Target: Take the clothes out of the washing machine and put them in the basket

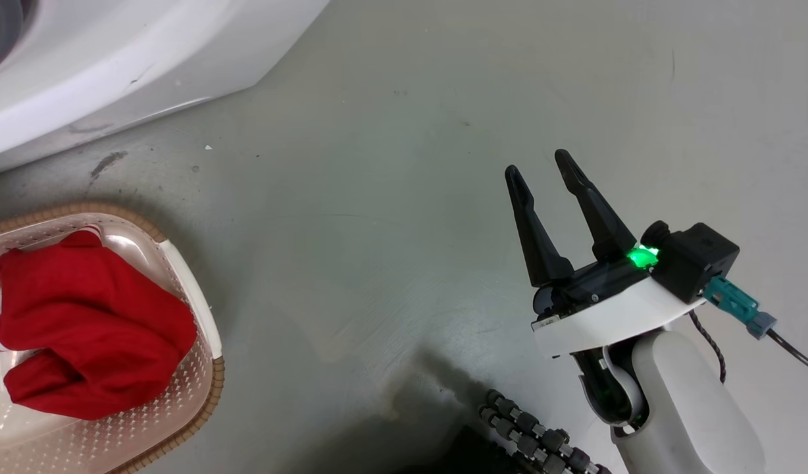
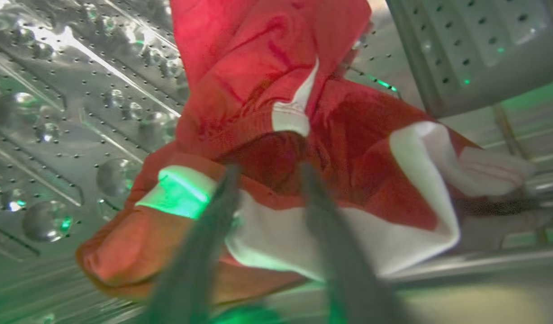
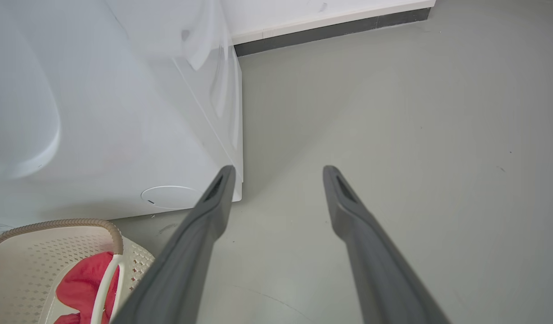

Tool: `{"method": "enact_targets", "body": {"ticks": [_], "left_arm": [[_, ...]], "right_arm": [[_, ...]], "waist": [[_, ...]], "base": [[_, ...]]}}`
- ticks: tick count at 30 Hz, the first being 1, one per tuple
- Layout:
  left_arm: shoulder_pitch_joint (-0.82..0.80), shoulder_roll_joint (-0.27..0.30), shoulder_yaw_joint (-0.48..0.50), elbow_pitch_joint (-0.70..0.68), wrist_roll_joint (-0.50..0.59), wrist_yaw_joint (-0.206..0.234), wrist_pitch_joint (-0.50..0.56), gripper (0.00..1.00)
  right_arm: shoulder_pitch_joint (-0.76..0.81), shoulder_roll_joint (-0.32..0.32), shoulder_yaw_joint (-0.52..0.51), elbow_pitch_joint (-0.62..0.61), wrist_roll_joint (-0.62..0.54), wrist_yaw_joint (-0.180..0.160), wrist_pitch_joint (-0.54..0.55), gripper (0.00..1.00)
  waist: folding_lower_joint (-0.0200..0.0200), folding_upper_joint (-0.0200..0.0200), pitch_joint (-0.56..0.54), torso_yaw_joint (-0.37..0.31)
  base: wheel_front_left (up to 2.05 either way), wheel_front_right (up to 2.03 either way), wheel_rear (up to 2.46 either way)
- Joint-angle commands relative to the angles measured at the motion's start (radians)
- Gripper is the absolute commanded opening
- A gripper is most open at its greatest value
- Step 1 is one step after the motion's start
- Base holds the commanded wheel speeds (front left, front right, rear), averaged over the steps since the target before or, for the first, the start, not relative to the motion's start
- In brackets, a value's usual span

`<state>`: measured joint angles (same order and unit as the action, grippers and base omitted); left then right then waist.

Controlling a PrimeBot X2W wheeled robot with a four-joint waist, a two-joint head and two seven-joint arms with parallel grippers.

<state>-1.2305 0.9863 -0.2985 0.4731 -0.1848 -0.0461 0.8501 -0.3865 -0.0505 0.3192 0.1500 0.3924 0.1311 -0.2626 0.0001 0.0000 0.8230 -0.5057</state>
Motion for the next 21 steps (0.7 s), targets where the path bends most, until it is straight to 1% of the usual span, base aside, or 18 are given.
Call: {"method": "enact_targets", "body": {"ticks": [1,4,7,11,14,15,19,21], "left_arm": [[0.016,0.006,0.005,-0.014,0.005,0.016,-0.004,0.0],[0.024,0.014,0.014,-0.034,0.014,0.047,-0.034,0.0],[0.03,0.016,0.023,-0.043,0.023,0.077,-0.1,0.0],[0.04,-0.006,0.039,-0.024,0.011,0.113,-0.202,0.0],[0.046,-0.028,0.048,-0.006,0.0,0.13,-0.29,0.0],[0.046,-0.028,0.048,-0.006,0.0,0.13,-0.29,0.0],[0.064,-0.069,0.056,0.036,-0.021,0.144,-0.422,0.0],[0.069,-0.088,0.055,0.066,-0.028,0.141,-0.487,0.0]], "right_arm": [[-0.011,0.001,0.002,-0.005,0.004,-0.001,-0.003,1.0],[-0.014,0.001,-0.002,-0.007,0.009,-0.001,-0.003,1.0],[-0.015,0.001,-0.012,-0.002,0.005,-0.001,-0.003,1.0],[-0.014,0.001,-0.023,0.004,-0.008,-0.001,-0.003,1.0],[-0.008,0.0,-0.033,0.008,-0.019,-0.001,-0.003,1.0],[-0.008,0.0,-0.033,0.008,-0.019,-0.001,-0.003,1.0],[0.003,0.0,-0.051,0.015,-0.039,-0.001,-0.003,1.0],[0.009,0.001,-0.058,0.018,-0.045,-0.001,-0.003,1.0]], "waist": [[-0.0001,0.0,-0.001,-0.001],[-0.0001,0.0,-0.003,-0.002],[-0.0001,0.0,-0.011,0.001],[-0.0001,0.0,-0.031,0.012],[-0.0001,0.0,-0.055,0.025],[-0.0001,0.0,-0.055,0.025],[-0.0001,0.0,-0.093,0.043],[-0.0001,0.0,-0.114,0.051]], "base": [[0.0,0.0,0.0],[0.0,0.0,0.0],[0.0,0.0,0.0],[0.0,0.0,0.0],[0.0,0.0,0.0],[0.0,0.0,0.0],[0.0,0.0,0.0],[0.0,0.0,0.0]]}}
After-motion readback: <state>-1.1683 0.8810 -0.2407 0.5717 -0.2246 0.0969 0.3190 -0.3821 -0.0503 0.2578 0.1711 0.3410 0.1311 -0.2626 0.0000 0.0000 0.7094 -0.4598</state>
